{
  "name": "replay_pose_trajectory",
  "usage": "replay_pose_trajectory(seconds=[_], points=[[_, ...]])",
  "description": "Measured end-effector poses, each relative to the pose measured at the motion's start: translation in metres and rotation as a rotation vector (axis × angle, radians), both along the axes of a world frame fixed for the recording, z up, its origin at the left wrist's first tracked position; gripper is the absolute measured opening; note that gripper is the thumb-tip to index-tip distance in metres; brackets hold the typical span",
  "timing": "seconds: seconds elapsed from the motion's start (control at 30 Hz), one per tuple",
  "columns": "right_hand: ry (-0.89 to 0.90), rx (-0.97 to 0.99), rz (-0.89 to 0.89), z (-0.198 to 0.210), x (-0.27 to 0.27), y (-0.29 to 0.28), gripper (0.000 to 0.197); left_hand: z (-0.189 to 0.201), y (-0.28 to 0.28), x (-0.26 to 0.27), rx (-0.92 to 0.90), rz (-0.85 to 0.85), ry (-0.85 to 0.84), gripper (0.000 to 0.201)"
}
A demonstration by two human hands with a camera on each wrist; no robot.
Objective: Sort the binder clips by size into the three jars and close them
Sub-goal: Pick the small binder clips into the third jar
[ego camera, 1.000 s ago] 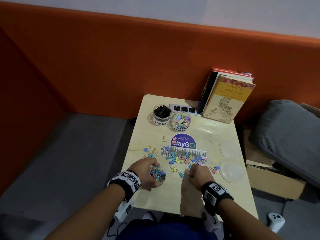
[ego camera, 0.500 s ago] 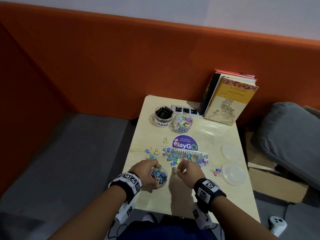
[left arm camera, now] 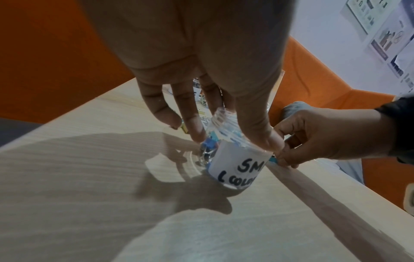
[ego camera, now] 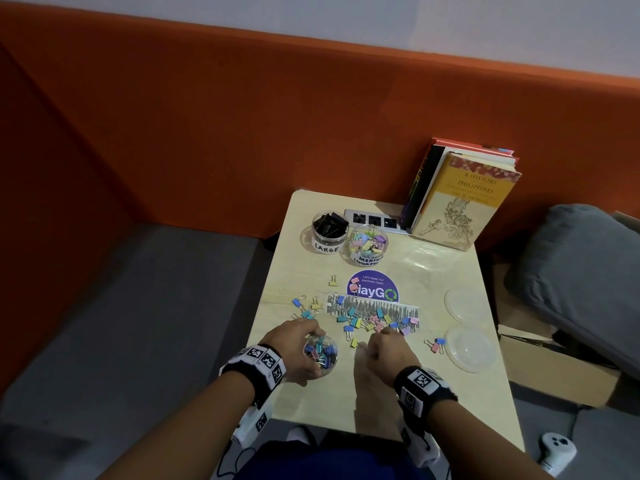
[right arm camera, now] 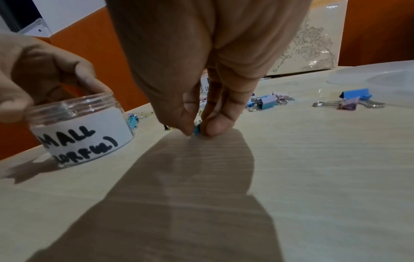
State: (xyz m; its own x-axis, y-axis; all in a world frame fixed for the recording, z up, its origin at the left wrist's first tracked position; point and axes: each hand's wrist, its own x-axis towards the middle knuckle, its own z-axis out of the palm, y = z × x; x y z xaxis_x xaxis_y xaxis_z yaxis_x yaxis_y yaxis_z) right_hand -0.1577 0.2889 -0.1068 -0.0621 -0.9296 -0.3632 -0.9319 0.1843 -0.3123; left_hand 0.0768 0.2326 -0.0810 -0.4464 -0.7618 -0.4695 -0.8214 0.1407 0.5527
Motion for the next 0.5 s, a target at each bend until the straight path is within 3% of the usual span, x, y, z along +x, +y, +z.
replay_pose_trajectory(seconds=[0.13,0.27,0.5], points=[[-0.025,0.019,-0.046,0.0018,-0.0015,0.0010,0.007,-0.0002,0.0001,0.0002,0.006,0.005,0.007,0.063],[-0.063,0.003,-0.144,0.0007,-0.0012,0.0001,0.017,0.0006,0.0000,-0.0006,0.005,0.001,-0.002,0.066],[-0.003,0.021,-0.090,0.0014,-0.0042,-0.0016,0.024,0.0003,0.0001,-0.0002,0.005,0.008,-0.002,0.067]])
